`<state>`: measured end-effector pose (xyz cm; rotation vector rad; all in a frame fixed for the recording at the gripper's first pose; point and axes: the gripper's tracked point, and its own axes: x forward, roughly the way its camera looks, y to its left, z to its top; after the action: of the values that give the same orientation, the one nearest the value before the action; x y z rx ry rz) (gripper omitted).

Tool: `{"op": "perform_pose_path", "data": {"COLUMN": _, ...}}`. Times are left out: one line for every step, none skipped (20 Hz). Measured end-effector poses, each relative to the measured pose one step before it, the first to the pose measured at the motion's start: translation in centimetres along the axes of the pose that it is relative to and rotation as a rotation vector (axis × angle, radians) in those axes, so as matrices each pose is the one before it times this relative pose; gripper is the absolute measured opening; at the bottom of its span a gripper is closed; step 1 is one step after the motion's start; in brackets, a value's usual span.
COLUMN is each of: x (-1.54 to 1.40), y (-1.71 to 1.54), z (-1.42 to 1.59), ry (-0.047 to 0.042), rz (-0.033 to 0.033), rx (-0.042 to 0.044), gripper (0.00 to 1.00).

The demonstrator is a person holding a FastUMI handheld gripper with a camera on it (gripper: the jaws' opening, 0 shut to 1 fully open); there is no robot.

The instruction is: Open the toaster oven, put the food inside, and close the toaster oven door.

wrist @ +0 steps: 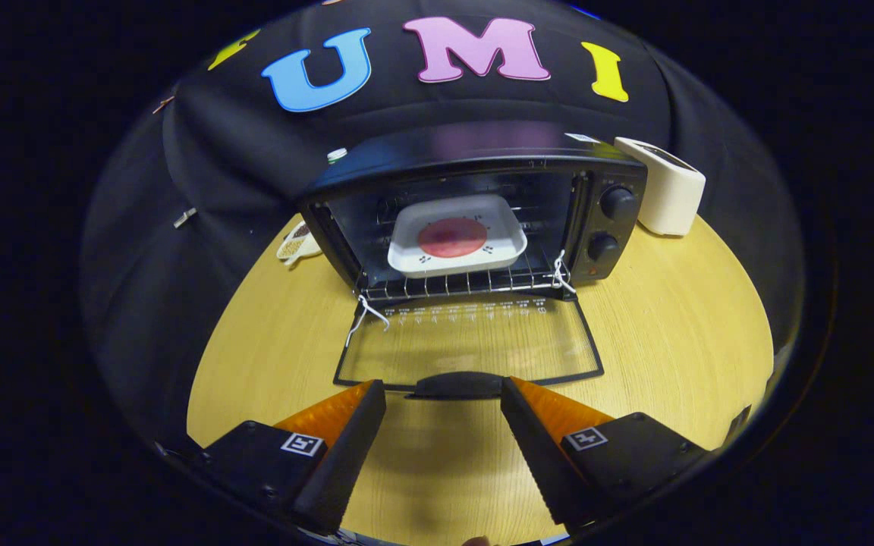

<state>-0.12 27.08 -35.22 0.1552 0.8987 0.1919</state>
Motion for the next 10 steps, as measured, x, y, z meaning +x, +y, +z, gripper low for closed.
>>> {"op": "perform_pose_path", "data": {"x": 0.577, "y": -0.081, "z": -0.909, "ry": 0.02666, "rz": -0.00799, "rx": 0.00451, "gripper": 0.99}}
{"op": "perform_pose_path", "data": {"x": 0.384, "y": -0.024, "z": -0.909, "ry": 0.03793, "rz": -0.0035, "rx": 0.00925, "gripper": 0.99}}
{"op": "perform_pose_path", "data": {"x": 0.7, "y": -0.182, "z": -0.941, "ry": 0.04379, "rz": -0.01219, "rx": 0.01438, "gripper": 0.99}}
{"op": "perform_pose_path", "data": {"x": 0.613, "y": -0.113, "z": -0.556, "ry": 0.02876, "rz": -0.00476, "rx": 0.00944, "gripper": 0.99}}
{"op": "perform_pose_path", "data": {"x": 0.473, "y": -0.263, "z": -0.502, "ry": 0.02312, "rz": -0.01196, "rx": -0.00291, "gripper": 0.99}}
{"op": "perform_pose_path", "data": {"x": 0.457, "y": -0.244, "z": -0.316, "ry": 0.01358, "rz": -0.01512, "rx": -0.00982, "gripper": 0.99}}
{"op": "perform_pose_path", "data": {"x": 0.409, "y": -0.239, "z": -0.124, "ry": 0.00887, "rz": -0.01324, "rx": -0.01373, "gripper": 0.99}}
{"op": "perform_pose_path", "data": {"x": 0.43, "y": -0.142, "z": -0.194, "ry": 0.00778, "rz": -0.01268, "rx": -0.00947, "gripper": 0.99}}
{"op": "perform_pose_path", "data": {"x": 0.414, "y": -0.069, "z": -0.007, "ry": 0.00454, "rz": -0.008, "rx": -0.00433, "gripper": 0.99}}
{"op": "perform_pose_path", "data": {"x": 0.311, "y": -0.063, "z": -0.007, "ry": 0.00243, "rz": -0.00909, "rx": -0.00226, "gripper": 0.99}}
